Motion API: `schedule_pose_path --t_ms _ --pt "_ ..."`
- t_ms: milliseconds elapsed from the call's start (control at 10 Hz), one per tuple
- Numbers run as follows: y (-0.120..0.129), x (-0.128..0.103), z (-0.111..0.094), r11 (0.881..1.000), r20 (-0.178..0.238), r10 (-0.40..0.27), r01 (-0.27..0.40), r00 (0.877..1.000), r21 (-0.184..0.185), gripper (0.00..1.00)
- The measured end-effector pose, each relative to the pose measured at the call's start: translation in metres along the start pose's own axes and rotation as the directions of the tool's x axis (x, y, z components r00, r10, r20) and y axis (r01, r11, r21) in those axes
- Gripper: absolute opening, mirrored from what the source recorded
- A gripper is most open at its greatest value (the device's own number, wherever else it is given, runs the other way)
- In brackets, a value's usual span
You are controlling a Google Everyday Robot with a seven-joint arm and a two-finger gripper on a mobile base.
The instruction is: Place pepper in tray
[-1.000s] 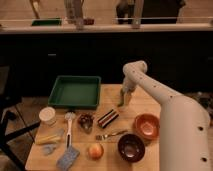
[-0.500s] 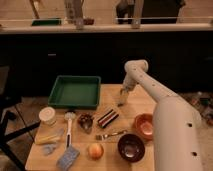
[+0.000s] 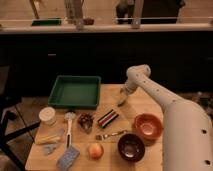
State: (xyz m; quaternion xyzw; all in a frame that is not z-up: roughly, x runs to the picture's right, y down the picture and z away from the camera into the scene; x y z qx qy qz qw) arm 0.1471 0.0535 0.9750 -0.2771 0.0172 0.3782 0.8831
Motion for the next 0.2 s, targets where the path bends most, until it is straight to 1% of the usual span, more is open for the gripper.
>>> schedule_pose_path --t_ms 100,200 --pt "0.0013 -0.002 0.0038 1.0 0.007 0.014 -0.014 1.0 -0.003 0.8" --pt "0.0011 -0.0005 0.0121 0.999 0.015 0.043 -0.042 0.999 -0.011 0.8"
